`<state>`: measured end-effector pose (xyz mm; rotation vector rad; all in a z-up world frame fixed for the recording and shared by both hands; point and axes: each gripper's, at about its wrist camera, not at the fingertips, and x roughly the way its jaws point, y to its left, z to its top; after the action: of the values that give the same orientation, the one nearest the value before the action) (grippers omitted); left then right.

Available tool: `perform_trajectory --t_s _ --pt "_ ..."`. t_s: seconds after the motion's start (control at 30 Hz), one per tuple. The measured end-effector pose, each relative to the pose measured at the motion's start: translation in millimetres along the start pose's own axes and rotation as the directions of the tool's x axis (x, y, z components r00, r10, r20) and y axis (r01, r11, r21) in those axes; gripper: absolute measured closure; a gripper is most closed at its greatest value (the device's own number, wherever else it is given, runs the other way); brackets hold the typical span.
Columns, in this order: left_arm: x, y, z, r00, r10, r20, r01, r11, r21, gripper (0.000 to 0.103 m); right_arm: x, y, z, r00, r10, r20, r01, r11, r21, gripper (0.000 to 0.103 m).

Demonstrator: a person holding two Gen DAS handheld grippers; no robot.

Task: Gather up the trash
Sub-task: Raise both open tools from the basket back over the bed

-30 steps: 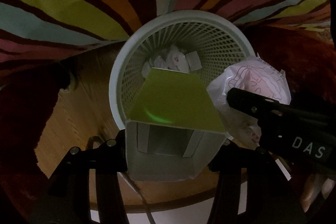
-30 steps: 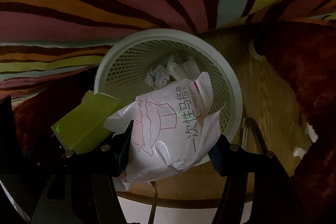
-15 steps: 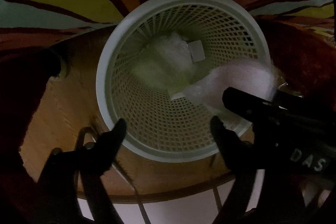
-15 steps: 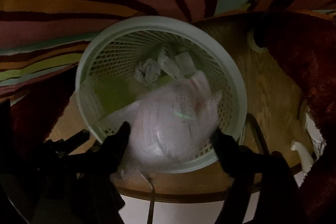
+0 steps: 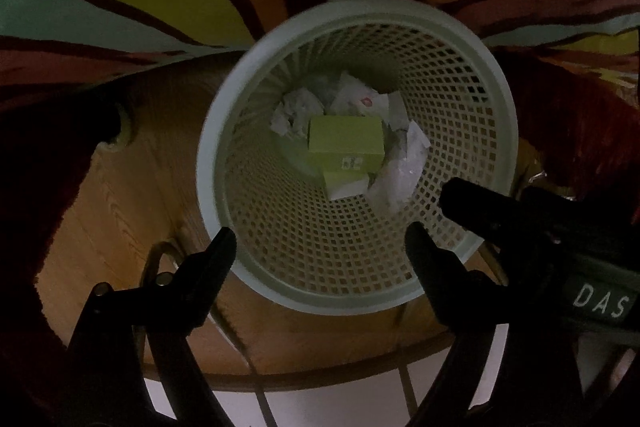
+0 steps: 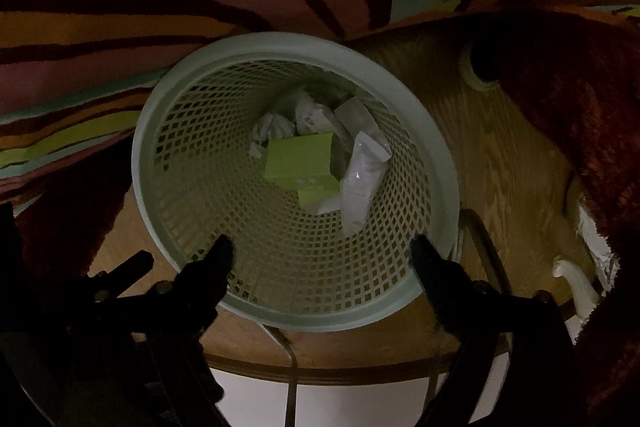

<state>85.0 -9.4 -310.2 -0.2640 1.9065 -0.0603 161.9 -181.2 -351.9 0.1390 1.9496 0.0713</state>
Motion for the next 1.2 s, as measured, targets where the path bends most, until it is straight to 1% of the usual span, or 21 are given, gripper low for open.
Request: perform_trajectory --t_s 0.13,0.27,0.37,0.47,0.5,0.57,0.6,0.67,0.7,0.77,0.8,0.83,0.87,0.9,0.93,0.97,1.0,1.03,1.07,1.13,1.2 --pt "-12 -1 -6 0.999 -0.001 0.042 0.001 1.000 -0.002 0.015 -10 -3 -6 0.999 0.028 0.028 -0.028 1.000 -0.006 0.008" --pt "-27 -1 -13 0.996 -0.004 0.094 0.004 1.000 0.007 0.015 -26 -2 -12 0.996 0.048 0.077 -0.047 0.999 -0.011 0.008" --pt "-40 -4 -21 0.991 -0.029 0.131 0.027 1.000 0.016 0.015 -42 -3 -19 0.987 0.081 0.136 -0.082 0.997 -0.001 0.008" --pt "-59 -6 -30 0.981 -0.064 0.181 0.060 0.998 0.028 0.015 -61 -11 -27 0.969 0.136 0.207 -0.142 0.990 0.012 0.007" --pt "-64 -7 -34 0.978 -0.075 0.196 0.070 0.997 0.032 0.015 -73 -13 -33 0.953 0.176 0.245 -0.183 0.983 0.007 0.007" --pt "-80 -7 -41 0.966 -0.101 0.237 0.093 0.995 0.043 0.015 -84 -17 -39 0.935 0.214 0.284 -0.222 0.975 -0.006 0.007" --pt "-87 -8 -46 0.960 -0.115 0.255 0.105 0.993 0.054 0.015 -99 -19 -47 0.909 0.248 0.333 -0.252 0.967 -0.033 0.007" --pt "-105 -10 -57 0.942 -0.162 0.295 0.139 0.985 0.098 0.015 -111 -20 -53 0.886 0.272 0.376 -0.270 0.961 -0.059 0.007" --pt "-112 -11 -61 0.933 -0.181 0.312 0.151 0.981 0.119 0.015 -130 -20 -64 0.847 0.293 0.444 -0.275 0.956 -0.105 0.007" --pt "-131 -15 -72 0.911 -0.201 0.360 0.148 0.974 0.169 0.015 -144 -18 -73 0.815 0.299 0.496 -0.263 0.954 -0.144 0.007" --pt "-139 -17 -76 0.902 -0.197 0.385 0.130 0.973 0.192 0.015 -157 -16 -81 0.783 0.311 0.538 -0.250 0.950 -0.184 0.007" --pt "-150 -20 -81 0.886 -0.192 0.422 0.105 0.970 0.219 0.015 -166 -13 -88 0.756 0.321 0.571 -0.234 0.947 -0.222 0.007" --pt "-162 -23 -88 0.861 -0.187 0.474 0.073 0.966 0.248 0.015 -174 -11 -93 0.737 0.323 0.593 -0.215 0.945 -0.247 0.007" --pt "-171 -25 -93 0.838 -0.181 0.515 0.046 0.963 0.264 0.015 -186 -5 -100 0.709 0.316 0.631 -0.167 0.944 -0.286 0.007" --pt "-182 -26 -98 0.808 -0.172 0.563 0.012 0.961 0.275 0.015 -200 1 -108 0.672 0.295 0.679 -0.095 0.944 -0.317 0.007" --pt "-195 -27 -105 0.762 -0.159 0.628 -0.029 0.960 0.278 0.015 -217 8 -119 0.602 0.262 0.754 0.010 0.942 -0.335 0.007" --pt "-206 -26 -110 0.719 -0.149 0.679 -0.062 0.959 0.276 0.015 -222 11 -122 0.581 0.257 0.772 0.034 0.940 -0.338 0.007" --pt "-218 -25 -116 0.668 -0.135 0.732 -0.098 0.959 0.266 0.012 -235 15 -130 0.522 0.255 0.814 0.085 0.934 -0.347 0.007" --pt "-229 -24 -120 0.614 -0.119 0.781 -0.133 0.959 0.251 0.010 -241 16 -133 0.496 0.261 0.828 0.099 0.931 -0.352 0.007" --pt "-248 -20 -125 0.534 -0.108 0.839 -0.164 0.960 0.227 0.008 -262 18 -140 0.417 0.294 0.860 0.119 0.921 -0.372 0.007" --pt "-263 -17 -125 0.503 -0.130 0.854 -0.149 0.961 0.233 0.008 -275 17 -141 0.372 0.311 0.875 0.136 0.914 -0.383 0.007"
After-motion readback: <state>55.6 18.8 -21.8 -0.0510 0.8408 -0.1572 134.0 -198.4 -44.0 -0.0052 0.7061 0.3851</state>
